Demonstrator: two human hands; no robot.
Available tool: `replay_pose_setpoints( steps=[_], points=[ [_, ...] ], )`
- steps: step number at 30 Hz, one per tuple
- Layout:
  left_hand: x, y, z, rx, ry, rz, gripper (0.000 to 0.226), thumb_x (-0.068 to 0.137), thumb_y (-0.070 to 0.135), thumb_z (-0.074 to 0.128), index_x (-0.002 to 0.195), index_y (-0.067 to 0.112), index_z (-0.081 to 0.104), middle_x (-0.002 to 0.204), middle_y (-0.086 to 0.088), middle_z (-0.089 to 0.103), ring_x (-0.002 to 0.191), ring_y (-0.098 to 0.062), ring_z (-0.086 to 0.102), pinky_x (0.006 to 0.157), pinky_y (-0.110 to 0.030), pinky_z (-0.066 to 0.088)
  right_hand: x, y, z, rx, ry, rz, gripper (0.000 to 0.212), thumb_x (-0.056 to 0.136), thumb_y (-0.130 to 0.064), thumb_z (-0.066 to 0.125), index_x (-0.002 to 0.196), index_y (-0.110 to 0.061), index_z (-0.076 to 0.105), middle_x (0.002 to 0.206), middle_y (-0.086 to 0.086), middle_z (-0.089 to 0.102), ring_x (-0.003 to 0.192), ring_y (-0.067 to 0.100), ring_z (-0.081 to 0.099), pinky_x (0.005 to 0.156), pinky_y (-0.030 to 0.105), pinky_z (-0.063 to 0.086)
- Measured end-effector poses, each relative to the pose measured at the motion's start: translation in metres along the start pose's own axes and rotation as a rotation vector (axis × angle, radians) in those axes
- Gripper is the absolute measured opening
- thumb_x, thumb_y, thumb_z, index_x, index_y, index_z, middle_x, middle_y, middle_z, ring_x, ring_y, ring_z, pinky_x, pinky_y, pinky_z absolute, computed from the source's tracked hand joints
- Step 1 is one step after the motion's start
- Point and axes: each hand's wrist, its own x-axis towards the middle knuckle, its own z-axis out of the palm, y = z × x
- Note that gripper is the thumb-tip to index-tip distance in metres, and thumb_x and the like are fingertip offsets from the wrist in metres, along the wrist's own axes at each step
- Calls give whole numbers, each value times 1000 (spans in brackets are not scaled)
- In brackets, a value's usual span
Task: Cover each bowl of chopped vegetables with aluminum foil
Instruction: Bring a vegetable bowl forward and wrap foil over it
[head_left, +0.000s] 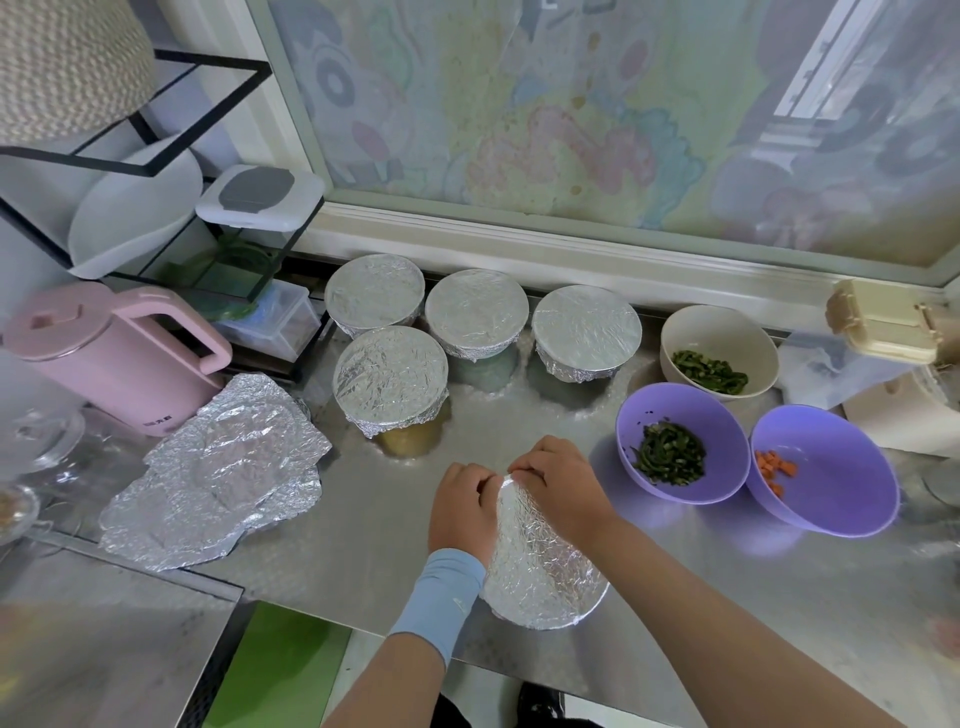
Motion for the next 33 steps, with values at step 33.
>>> replay_pose_setpoints(
  steps=[33],
  points=[
    [10,17,22,158,-50,139,25,104,23,42,108,18,66,104,7,46,94,-4,36,80,-14,31,-15,28,8,-209,282,-111,15,91,-16,56,90,-17,71,87,-1,53,80,22,49,76,29,44]
  ],
)
